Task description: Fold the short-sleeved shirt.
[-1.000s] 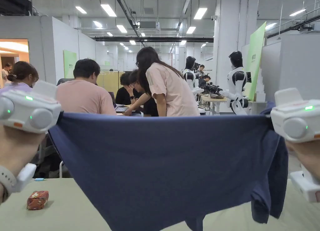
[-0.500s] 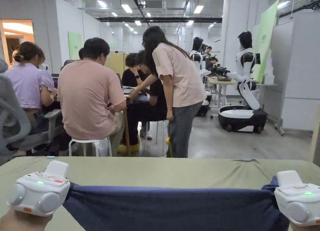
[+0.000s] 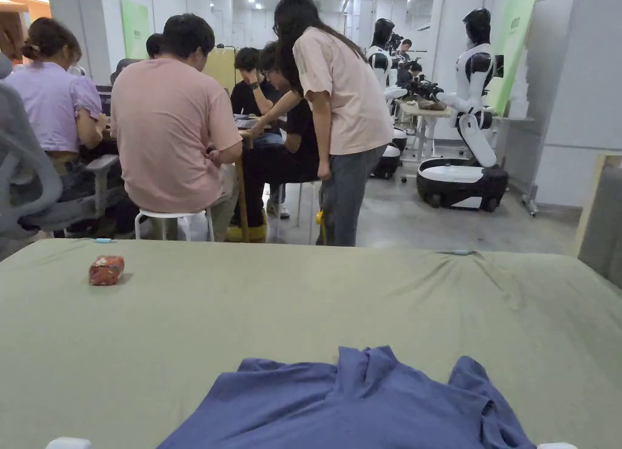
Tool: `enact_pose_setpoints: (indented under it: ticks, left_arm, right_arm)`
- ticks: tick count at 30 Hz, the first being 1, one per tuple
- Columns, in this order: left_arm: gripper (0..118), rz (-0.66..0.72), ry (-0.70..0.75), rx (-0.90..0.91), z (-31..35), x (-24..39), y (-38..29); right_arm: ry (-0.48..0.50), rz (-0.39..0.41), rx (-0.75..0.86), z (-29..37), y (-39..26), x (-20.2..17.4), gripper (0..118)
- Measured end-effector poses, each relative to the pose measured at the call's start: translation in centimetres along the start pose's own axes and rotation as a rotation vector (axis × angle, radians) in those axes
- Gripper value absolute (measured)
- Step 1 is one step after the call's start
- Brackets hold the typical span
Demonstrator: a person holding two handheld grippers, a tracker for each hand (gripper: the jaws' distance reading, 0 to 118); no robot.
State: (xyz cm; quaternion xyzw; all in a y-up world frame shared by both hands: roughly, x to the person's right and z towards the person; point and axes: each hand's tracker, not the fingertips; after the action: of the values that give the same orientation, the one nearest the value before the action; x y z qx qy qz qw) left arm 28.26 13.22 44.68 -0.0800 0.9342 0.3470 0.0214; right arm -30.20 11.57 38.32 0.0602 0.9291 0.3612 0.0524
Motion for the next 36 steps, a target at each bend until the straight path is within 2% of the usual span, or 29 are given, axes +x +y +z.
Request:
enact_pose_setpoints:
  ticks: [1, 2, 3, 5, 6, 8, 10, 12, 13, 15, 16, 17, 19, 21, 23, 26, 28, 29, 30, 32, 34, 35, 36]
  left_arm:
    - [15, 0.000, -0.005, 0.045, 0.5, 0.2, 0.1]
    - [52, 0.004, 0.010, 0.089, 1.2, 0.5, 0.5]
    - [75, 0.010, 0.035, 0.128, 2.1, 1.0, 1.2]
    - [95, 0.032, 0.006, 0.268, 4.7, 3.2, 2.9]
    - [117, 0.024, -0.026, 0.312, 5.6, 4.4, 3.8]
    - [116, -0.010, -0.071, 0.372, 7.0, 7.8, 5.9]
    - [116, -0.029, -0.122, 0.410, 7.7, 11.3, 6.9]
    - [109, -0.048, -0.147, 0.432, 8.1, 13.8, 7.5]
    - [95, -0.068, -0.133, 0.434, 8.3, 15.1, 7.3]
    - [27, -0.091, -0.106, 0.431, 8.2, 15.9, 7.1]
    - [0, -0.084, -0.099, 0.423, 8.0, 15.8, 7.0]
    - [0, -0.072, -0.077, 0.399, 8.2, 15.5, 6.7]
    - [0, -0.054, -0.133, 0.366, 8.3, 14.4, 6.8]
    - [0, -0.052, -0.126, 0.348, 8.1, 13.0, 7.3]
    - [0, -0.001, -0.135, 0.243, 6.6, 10.1, 8.2]
    - [0, 0.123, -0.246, -0.064, 3.0, 5.0, 9.0]
    - [0, 0.132, -0.184, -0.085, 1.3, 2.1, 8.5]
    - [5, 0.159, -0.155, -0.122, 0.4, 0.6, 8.5]
    - [33, 0.197, -0.148, -0.148, -0.3, -0.8, 8.3]
    - [116, 0.260, -0.129, -0.244, -2.2, -3.3, 7.5]
    - [118, 0.236, -0.097, -0.377, -3.6, -3.9, 6.3]
    - [118, 0.232, -0.122, -0.361, -4.0, -4.2, 5.8]
    - [109, 0.252, -0.141, -0.392, -4.6, -4.3, 5.5]
  right_arm:
    - [0.009, -0.036, 0.024, 0.5, 0.2, -0.1, 37]
    - [0.020, -0.066, 0.043, 1.2, 0.8, -0.5, 82]
    - [0.017, -0.069, 0.087, 2.6, 1.4, -0.7, 91]
    - [0.057, -0.063, 0.189, 4.8, 3.3, -3.3, 107]
    - [0.090, -0.061, 0.229, 5.8, 4.1, -4.8, 118]
    - [0.163, -0.052, 0.293, 7.4, 6.1, -8.2, 118]
    - [0.189, -0.013, 0.339, 8.5, 7.1, -12.5, 118]
    - [0.182, 0.013, 0.378, 8.8, 7.9, -15.4, 111]
    - [0.172, 0.017, 0.391, 9.1, 7.9, -16.7, 95]
    - [0.167, 0.000, 0.387, 8.9, 8.4, -17.7, 19]
    - [0.162, -0.031, 0.397, 8.7, 8.4, -17.8, 0]
    - [0.152, -0.063, 0.413, 8.8, 8.5, -18.0, 0]
    - [0.197, -0.036, 0.410, 8.9, 8.6, -17.7, 0]
    - [0.192, 0.018, 0.404, 8.7, 9.0, -18.6, 0]
    - [0.205, 0.033, 0.396, 8.8, 9.0, -18.7, 0]
    - [0.226, 0.047, 0.386, 8.3, 9.1, -19.5, 0]
    - [0.239, 0.050, 0.379, 8.3, 8.8, -19.4, 0]
    - [0.244, 0.050, 0.373, 8.0, 8.8, -19.5, 0]
    - [0.245, 0.051, 0.370, 7.7, 8.7, -19.6, 0]
    - [0.247, 0.047, 0.357, 7.3, 8.3, -19.3, 0]
    - [0.253, 0.043, 0.333, 6.5, 8.3, -19.3, 0]
    - [0.250, 0.045, 0.331, 6.5, 8.0, -19.2, 0]
    - [0.247, 0.048, 0.328, 6.3, 7.9, -19.2, 0]
